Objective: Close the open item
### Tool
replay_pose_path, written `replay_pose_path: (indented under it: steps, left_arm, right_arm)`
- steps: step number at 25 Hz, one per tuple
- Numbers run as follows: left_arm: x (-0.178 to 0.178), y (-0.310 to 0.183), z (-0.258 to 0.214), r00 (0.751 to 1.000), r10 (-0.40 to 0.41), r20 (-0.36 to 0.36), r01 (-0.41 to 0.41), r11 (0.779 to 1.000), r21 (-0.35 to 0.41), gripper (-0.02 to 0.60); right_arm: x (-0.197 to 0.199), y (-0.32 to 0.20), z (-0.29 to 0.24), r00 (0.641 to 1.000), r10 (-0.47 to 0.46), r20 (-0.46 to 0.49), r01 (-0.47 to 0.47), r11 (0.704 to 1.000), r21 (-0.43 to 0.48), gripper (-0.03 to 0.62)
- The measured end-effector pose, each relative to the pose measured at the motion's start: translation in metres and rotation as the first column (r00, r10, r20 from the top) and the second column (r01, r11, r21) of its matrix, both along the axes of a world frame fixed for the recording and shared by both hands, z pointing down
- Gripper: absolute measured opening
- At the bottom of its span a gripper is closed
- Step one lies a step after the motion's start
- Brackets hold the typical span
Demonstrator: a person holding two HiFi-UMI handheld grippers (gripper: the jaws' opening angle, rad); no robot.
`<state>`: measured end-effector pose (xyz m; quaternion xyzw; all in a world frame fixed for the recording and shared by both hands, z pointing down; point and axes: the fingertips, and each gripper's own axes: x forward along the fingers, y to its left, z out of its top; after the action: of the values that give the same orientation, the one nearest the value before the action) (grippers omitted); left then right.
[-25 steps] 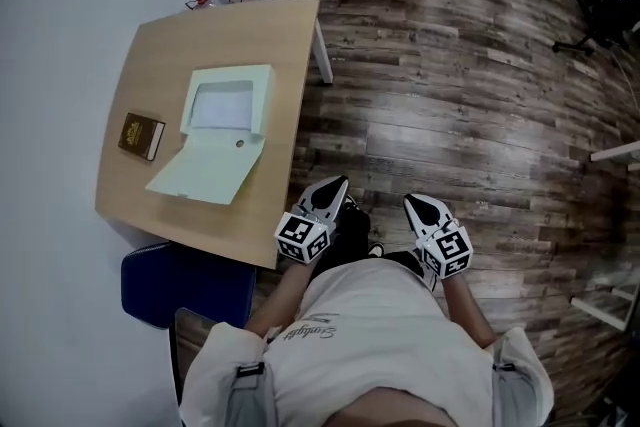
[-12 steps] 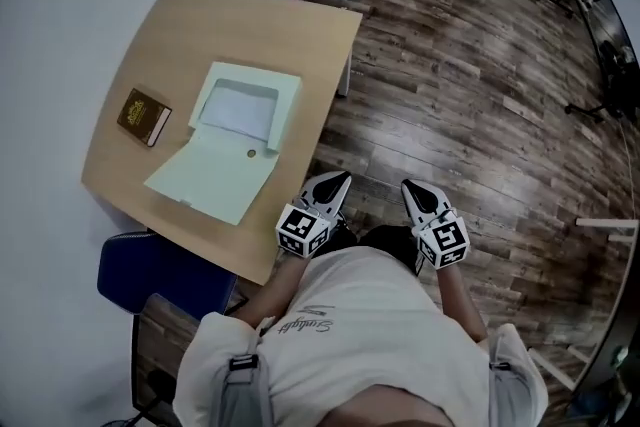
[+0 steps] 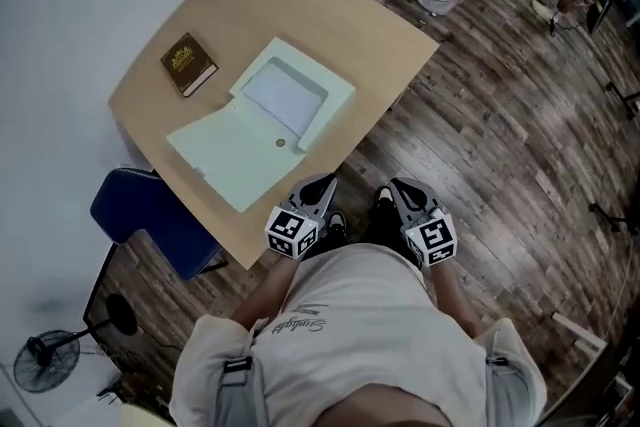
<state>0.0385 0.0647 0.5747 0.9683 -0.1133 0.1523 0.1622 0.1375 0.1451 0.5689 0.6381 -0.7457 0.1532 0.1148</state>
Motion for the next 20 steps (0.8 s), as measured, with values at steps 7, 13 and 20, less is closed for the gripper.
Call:
replay_pose_path:
  steps: [7,13,20]
  left_arm:
    - [0.028,-0.036,-0.018,0.963,-0.269,-0.022,0.269,0.963,0.000,0.017]
    - [0.004,-0.052,-0.018,0.883,-0.468,-0.010,0.468,0.883,-0.016,0.017]
    - [-0.041,-0.060,-0.011,0.807,-0.590,0.019,0.590,0.807,-0.007,0.017]
  right_arm:
    - [0.041,-0.056,-0.009,0.967,-0.254,0.019,0.253,0.967,0.036,-0.011]
    - [0.054,-0.088,0.008,0.932,-0.359,0.045,0.359,0.933,0.020,-0.011]
    - [0.013,-0.111,0.027,0.864,-0.494,0.092,0.498,0.867,-0.015,-0.011]
